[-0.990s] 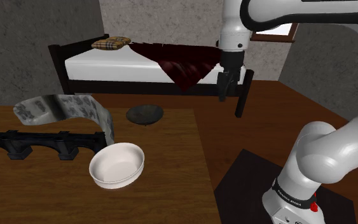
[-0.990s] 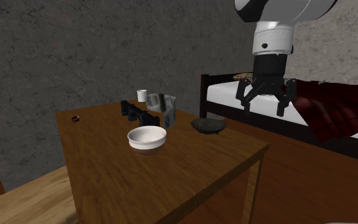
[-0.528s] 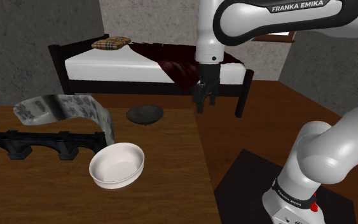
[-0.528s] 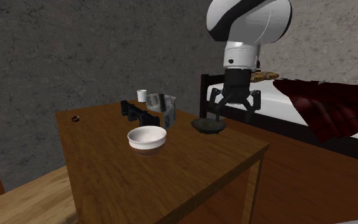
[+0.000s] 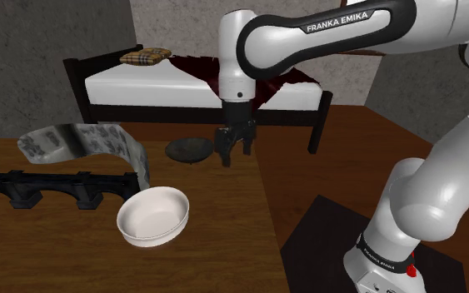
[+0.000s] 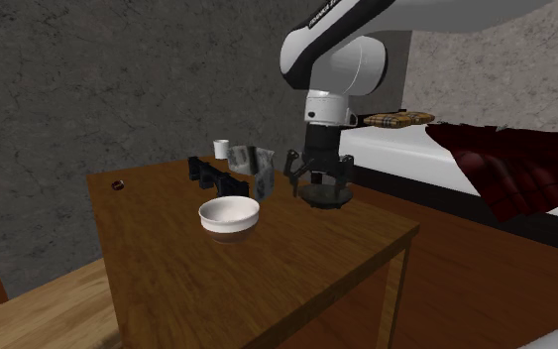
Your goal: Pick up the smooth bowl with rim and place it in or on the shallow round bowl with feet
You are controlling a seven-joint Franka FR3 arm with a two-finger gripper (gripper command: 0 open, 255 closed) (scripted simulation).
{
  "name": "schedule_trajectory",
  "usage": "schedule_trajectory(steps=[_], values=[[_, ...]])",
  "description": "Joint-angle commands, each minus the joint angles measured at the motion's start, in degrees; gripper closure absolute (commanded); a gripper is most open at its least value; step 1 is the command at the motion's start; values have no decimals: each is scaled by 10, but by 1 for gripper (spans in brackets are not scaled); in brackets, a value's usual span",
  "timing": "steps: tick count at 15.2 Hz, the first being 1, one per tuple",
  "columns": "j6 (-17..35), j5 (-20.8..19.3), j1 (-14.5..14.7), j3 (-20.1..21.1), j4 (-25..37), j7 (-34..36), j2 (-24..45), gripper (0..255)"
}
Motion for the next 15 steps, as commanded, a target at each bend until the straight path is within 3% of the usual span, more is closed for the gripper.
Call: schedule_trajectory(steps=[1, 12, 15], values=[[15, 4, 5, 13, 23, 17, 36, 0], [74, -19, 48, 63, 191, 111, 255, 0], [96, -19, 51, 64, 173, 111, 259, 0]])
